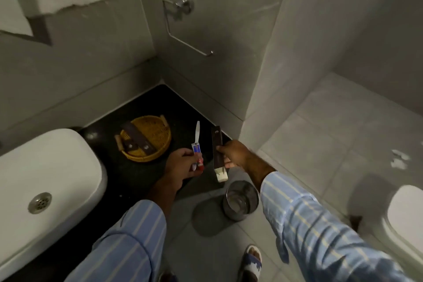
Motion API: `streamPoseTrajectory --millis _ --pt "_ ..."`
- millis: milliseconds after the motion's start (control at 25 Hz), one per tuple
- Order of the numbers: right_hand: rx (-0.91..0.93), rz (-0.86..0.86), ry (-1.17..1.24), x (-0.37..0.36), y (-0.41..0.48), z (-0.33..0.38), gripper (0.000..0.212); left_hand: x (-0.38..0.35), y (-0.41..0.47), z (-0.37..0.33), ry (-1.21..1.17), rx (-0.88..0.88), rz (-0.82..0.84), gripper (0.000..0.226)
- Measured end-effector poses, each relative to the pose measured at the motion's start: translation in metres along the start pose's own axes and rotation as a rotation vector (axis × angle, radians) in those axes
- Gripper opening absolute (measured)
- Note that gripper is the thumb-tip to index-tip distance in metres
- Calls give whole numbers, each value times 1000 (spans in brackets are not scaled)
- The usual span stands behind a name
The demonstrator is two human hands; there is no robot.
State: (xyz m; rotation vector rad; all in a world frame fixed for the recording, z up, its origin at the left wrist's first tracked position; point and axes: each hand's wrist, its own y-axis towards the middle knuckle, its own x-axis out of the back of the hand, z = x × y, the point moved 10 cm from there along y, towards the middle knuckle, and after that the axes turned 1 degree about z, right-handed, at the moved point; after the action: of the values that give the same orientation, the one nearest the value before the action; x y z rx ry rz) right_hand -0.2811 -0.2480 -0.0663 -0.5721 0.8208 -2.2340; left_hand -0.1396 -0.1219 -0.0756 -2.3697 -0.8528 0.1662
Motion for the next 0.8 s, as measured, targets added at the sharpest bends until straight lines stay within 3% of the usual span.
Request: streamPoseTrajectory --millis 200,400,520,800 --pt "-141 -124 -153 43 36 -97 32 -53 16 55 128 123 93 11" --pt "-358 -161 -78 78 58 -200 27 -106 36 106 223 176 199 9" --pt "-405 -153 -46 95 71 -233 19 -124 46 134 250 217 207 11" --pt "-487 -108 125 112 105 -277 23 -141 62 174 282 294 173 20"
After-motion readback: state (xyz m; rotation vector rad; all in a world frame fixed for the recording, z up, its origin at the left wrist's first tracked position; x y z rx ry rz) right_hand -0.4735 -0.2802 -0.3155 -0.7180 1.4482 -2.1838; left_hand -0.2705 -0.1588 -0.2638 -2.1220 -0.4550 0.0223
